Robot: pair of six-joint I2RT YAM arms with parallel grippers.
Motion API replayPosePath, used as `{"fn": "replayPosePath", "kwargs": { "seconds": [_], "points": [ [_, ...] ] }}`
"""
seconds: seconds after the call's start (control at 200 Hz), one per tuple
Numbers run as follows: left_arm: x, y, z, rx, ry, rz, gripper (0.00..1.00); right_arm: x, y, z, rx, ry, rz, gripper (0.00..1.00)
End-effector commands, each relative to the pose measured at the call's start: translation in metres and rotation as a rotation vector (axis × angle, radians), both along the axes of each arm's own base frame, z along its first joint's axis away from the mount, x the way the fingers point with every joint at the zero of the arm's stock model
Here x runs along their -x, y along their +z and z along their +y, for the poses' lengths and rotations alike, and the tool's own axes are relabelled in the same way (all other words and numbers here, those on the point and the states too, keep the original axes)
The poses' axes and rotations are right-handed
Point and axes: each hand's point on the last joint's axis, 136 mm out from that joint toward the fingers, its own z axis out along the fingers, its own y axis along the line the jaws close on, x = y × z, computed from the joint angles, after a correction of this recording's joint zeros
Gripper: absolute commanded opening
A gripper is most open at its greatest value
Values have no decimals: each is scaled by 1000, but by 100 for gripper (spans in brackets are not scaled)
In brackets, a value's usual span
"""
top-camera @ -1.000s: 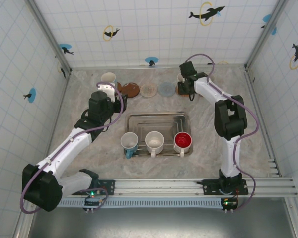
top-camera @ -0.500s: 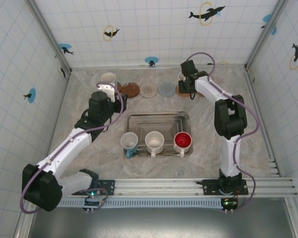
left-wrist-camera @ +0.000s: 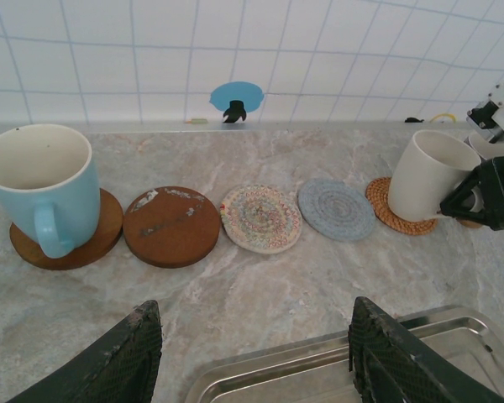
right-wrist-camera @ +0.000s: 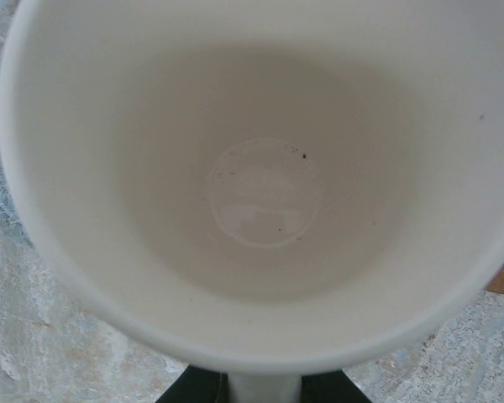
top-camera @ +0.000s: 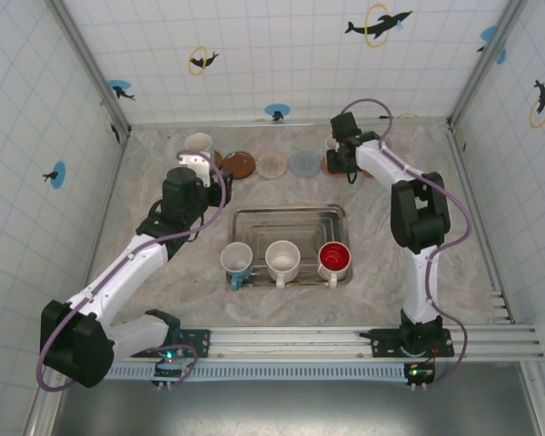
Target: Place the cup by the coaster
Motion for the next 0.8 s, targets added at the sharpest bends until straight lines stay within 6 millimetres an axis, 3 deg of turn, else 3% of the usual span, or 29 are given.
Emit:
{"fn": "replayPosePath", "kwargs": {
  "seconds": [0.0, 0.796],
  "points": [
    [-4, 18, -7, 21, -19, -40, 59, -22, 27, 4, -25, -2, -81, 0],
    [-4, 17, -6, 19, -18, -36, 59, -25, 20, -2, -23, -13, -66, 0]
  ]
}}
